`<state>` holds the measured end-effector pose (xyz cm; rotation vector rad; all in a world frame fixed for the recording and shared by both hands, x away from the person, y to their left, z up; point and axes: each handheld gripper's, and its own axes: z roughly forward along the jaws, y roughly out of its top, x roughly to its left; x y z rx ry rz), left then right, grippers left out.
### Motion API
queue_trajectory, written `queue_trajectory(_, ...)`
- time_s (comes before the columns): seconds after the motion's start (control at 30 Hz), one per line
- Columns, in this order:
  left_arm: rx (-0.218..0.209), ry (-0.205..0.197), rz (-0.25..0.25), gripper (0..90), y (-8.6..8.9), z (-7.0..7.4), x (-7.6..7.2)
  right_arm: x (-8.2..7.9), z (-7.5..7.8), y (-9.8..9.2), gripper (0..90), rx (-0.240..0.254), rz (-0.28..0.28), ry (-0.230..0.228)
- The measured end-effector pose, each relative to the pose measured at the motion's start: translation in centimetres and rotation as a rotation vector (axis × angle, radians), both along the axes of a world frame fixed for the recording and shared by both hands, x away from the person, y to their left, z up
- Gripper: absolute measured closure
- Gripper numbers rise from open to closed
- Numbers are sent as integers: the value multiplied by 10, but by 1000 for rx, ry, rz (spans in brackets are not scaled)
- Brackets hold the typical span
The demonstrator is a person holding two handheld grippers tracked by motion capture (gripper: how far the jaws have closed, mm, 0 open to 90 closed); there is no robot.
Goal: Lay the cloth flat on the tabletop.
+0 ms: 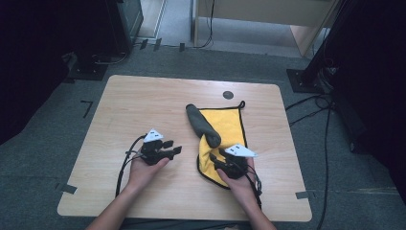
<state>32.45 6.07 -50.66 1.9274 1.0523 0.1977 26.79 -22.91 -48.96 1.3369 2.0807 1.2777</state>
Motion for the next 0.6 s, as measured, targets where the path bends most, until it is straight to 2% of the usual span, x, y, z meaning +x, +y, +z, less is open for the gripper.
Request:
queue_trajectory(0.13,24,5,59,444,6,-9,-2,7,-5,25,498,-36,37,14)
queue_trajectory(0.23,59,-15,53,398,3,-10,-3,13,-15,36,502,-93,19,46)
queue_trajectory(0.27,68,-7,51,394,2,-10,-4,14,-18,38,521,-120,11,47)
queue_trajectory(0.33,89,1,61,360,1,-11,-4,14,-21,39,617,-179,-7,40)
queue_trajectory(0.37,96,7,64,360,0,-11,-4,14,-21,37,695,-186,-9,36)
queue_trajectory(0.4,106,6,63,362,0,-11,-4,14,-20,35,763,-186,-11,38)
queue_trajectory(0.47,116,-1,62,361,-1,-11,-5,14,-17,27,830,-153,-6,42)
queue_trajectory(0.6,131,-7,62,361,-2,-11,-6,15,-9,0,845,-74,-49,49)
